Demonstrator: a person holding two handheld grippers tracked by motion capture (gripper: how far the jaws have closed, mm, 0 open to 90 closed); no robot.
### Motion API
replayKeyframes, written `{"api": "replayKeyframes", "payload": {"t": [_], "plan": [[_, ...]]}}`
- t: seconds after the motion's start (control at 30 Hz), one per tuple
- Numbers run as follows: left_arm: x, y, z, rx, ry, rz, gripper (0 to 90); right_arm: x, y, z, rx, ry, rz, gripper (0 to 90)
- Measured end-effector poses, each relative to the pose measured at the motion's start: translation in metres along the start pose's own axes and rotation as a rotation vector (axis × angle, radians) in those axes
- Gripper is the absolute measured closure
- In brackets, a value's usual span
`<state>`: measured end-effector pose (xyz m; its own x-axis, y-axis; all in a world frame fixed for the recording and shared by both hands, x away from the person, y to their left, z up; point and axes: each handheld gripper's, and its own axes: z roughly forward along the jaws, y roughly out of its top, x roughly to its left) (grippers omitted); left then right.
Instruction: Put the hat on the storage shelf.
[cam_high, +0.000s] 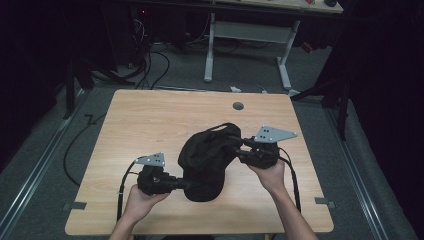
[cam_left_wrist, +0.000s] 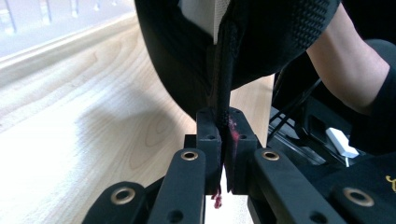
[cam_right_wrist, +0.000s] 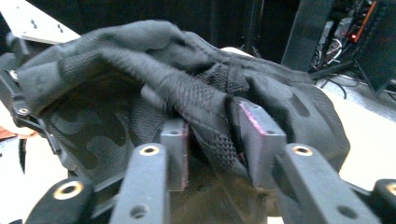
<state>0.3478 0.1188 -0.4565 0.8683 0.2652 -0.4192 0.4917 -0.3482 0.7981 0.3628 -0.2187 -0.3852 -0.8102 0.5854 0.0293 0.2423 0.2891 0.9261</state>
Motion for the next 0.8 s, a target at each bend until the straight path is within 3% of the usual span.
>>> {"api": "replayKeyframes", "payload": {"t": [0.1,0.17,0.4,0.63,0.8], "plan": [[-0.001,0.000,-0.002,-0.009,0.006,0.005,86.5,-0.001,-0.001,-0.001,0.008,-0.018,0.009,58.4],[-0.003,0.001,-0.003,-0.013,0.017,0.013,86.6,-0.002,-0.004,-0.001,0.008,-0.035,0.019,49.3],[-0.005,0.000,-0.005,-0.025,0.030,0.020,86.7,-0.002,-0.007,-0.006,0.020,-0.066,0.019,39.8],[-0.005,0.000,-0.010,-0.049,0.047,0.016,86.7,-0.007,-0.014,-0.017,-0.001,-0.057,0.065,35.8],[-0.005,0.001,-0.016,-0.076,0.064,0.016,86.7,-0.011,-0.025,-0.021,0.035,-0.078,0.090,35.4]]}}
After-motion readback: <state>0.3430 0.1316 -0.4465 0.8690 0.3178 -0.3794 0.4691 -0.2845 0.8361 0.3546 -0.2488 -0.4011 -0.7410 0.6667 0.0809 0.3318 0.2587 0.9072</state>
